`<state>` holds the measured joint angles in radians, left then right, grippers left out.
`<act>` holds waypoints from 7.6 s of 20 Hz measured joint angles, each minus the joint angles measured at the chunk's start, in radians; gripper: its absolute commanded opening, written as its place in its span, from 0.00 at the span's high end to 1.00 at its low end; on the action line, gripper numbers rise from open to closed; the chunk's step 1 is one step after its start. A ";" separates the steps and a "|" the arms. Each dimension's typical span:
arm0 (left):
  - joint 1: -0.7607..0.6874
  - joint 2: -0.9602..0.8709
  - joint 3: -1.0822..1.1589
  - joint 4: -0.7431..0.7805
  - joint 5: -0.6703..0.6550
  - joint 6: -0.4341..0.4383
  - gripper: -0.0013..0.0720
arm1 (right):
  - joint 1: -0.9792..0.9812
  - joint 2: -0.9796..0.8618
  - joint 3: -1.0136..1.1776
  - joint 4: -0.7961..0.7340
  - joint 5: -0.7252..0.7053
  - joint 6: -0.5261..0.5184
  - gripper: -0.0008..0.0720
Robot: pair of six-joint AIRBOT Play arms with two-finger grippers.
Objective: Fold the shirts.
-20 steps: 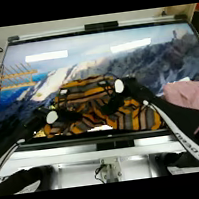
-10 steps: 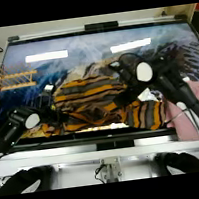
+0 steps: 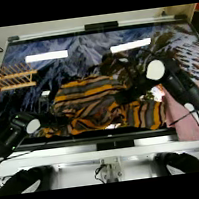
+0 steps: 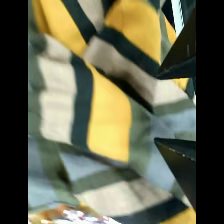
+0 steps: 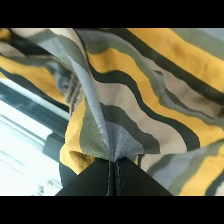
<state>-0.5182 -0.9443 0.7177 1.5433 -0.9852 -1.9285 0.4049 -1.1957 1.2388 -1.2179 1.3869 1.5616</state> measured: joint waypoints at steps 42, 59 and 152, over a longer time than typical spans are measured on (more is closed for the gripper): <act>-0.070 -0.035 0.066 -0.184 0.216 0.115 0.91 | -0.017 -0.167 -0.043 0.021 -0.181 0.112 0.90; -0.062 -0.087 0.066 -0.156 0.271 0.100 0.91 | 0.103 -0.267 0.092 -0.107 -0.225 0.057 0.13; 1.290 -0.885 0.816 -0.142 0.029 1.022 0.92 | 0.233 -0.172 0.304 -0.170 0.150 0.592 0.91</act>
<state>0.7719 -1.8297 1.5333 1.4010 -0.9565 -0.9062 0.6384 -1.3682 1.5425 -1.3876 1.5364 2.1540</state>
